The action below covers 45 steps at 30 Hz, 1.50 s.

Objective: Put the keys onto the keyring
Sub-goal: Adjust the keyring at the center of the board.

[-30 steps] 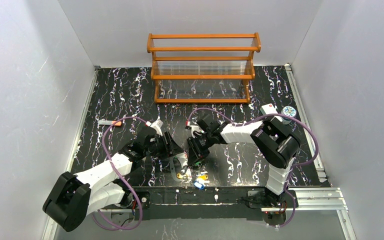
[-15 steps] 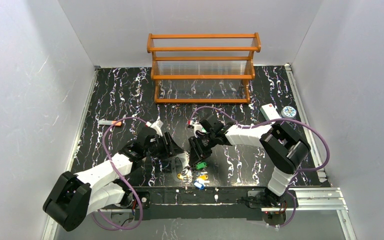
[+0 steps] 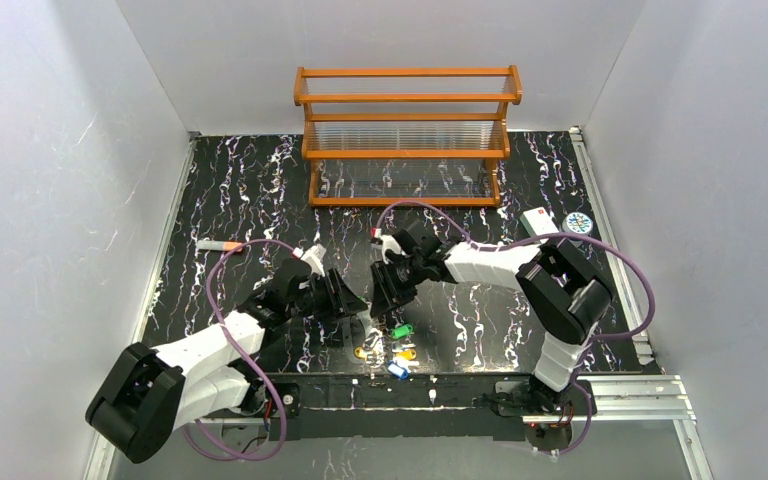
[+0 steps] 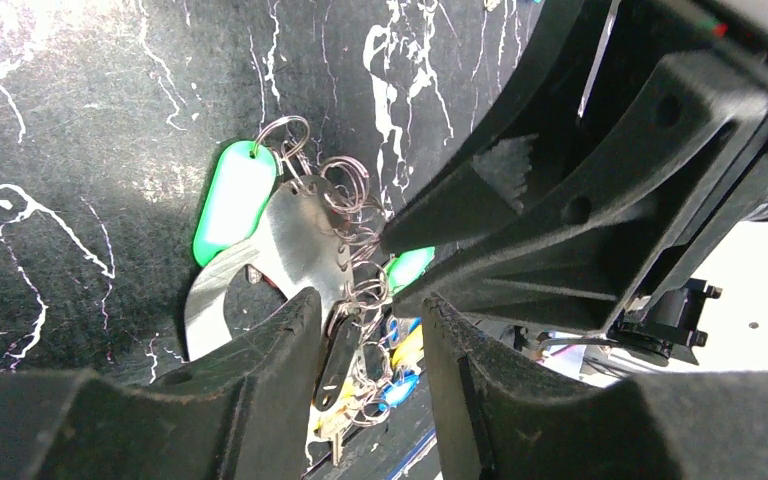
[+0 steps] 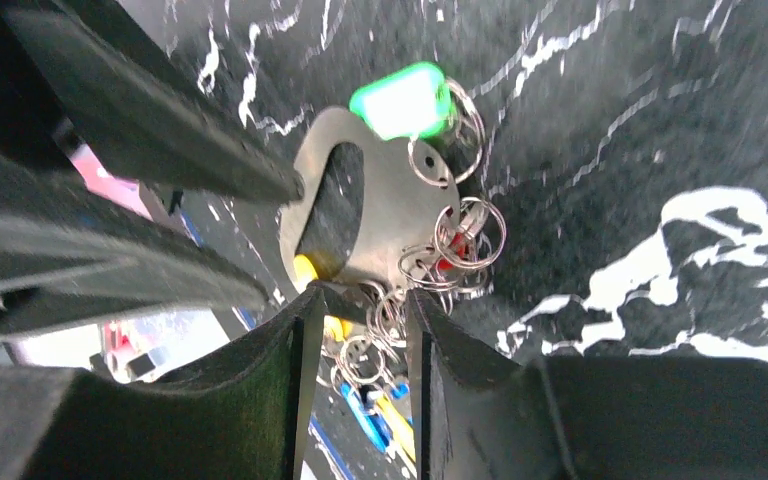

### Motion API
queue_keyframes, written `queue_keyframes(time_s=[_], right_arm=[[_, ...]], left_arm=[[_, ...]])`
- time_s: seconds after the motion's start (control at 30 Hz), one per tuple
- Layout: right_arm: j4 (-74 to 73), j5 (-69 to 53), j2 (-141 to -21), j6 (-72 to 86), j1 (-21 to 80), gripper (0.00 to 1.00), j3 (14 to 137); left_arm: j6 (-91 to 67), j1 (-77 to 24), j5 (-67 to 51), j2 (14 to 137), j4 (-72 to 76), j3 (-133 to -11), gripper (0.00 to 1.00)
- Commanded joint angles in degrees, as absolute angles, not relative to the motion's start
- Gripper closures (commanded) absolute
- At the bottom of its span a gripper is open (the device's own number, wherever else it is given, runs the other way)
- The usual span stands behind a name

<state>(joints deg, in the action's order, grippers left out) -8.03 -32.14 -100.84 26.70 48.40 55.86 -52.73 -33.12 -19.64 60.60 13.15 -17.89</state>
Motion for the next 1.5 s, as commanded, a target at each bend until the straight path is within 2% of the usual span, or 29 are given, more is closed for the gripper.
queue_keyframes(time_s=[0.0,0.33,0.83,1.2,1.47], right_arm=[[-7.73,-30.18,-103.51,26.81,48.52,0.56,61.48],[-12.03,-24.82,-108.16,25.92,48.38,0.57,68.9],[-4.58,-27.29,-97.31,27.41,44.17,0.58,54.85],[4.81,-36.78,-101.73,29.01,43.41,0.65,51.24],[7.27,-36.72,-104.92,29.77,43.45,0.65,52.07]], left_arm=[[-52.93,-33.4,-20.58,59.14,13.93,-17.27,0.6],[-51.77,-33.38,-18.46,56.22,10.5,-17.85,0.6],[-51.58,-33.4,-18.12,55.87,10.27,-17.23,0.6],[-51.59,-33.4,-18.28,55.86,10.45,-17.09,0.6],[-51.75,-33.4,-18.05,55.46,10.41,-16.79,0.6]])
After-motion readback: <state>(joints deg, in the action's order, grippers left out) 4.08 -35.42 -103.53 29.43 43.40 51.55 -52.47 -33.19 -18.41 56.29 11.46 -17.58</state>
